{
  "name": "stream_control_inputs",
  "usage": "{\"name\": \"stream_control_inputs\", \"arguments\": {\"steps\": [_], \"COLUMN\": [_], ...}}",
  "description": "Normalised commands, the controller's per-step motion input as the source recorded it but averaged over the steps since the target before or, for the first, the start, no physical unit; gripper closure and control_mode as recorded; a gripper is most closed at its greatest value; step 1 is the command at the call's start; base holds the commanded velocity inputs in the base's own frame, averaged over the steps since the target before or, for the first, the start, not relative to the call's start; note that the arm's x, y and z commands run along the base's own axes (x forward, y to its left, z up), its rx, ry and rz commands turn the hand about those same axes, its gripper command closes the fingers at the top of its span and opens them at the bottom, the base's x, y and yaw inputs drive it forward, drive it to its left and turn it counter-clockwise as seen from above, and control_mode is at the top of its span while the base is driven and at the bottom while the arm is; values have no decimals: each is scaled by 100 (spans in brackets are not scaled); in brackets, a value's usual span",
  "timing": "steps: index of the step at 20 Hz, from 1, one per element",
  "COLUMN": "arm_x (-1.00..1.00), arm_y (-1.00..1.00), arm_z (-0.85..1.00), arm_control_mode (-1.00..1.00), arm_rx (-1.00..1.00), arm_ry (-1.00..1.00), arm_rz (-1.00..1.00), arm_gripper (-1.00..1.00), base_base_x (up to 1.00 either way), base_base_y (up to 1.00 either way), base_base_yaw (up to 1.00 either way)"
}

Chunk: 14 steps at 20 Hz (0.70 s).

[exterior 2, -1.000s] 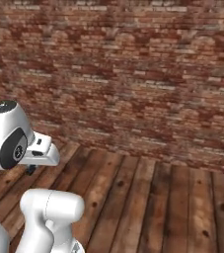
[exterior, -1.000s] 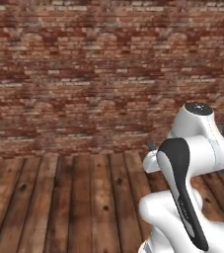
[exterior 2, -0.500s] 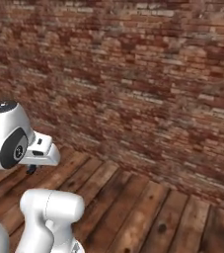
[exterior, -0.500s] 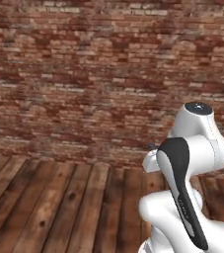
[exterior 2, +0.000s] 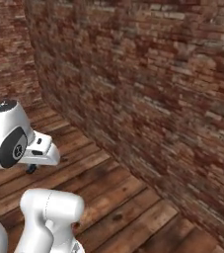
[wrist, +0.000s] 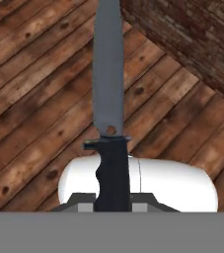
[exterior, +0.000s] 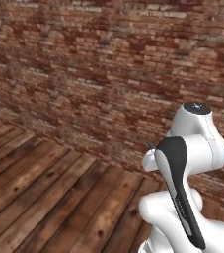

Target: Retrieve the butter from the fridge and place it on a plate on the dining table. Then retrieve the butter knife by the fridge and place it near the plate.

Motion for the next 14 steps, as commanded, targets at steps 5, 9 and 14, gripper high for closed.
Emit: {"name": "stream_control_inputs", "arguments": {"steps": [5,9,14], "arm_x": [0,0,0], "arm_y": [0,0,0], "arm_z": [0,0,0], "arm_control_mode": [100,100,100], "arm_rx": [0,0,0], "arm_ry": [0,0,0], "arm_rz": [0,0,0], "arm_gripper": [100,100,100], "base_base_x": [94,92,96], "base_base_y": [28,25,23], "base_base_yaw": [68,69,68]}}
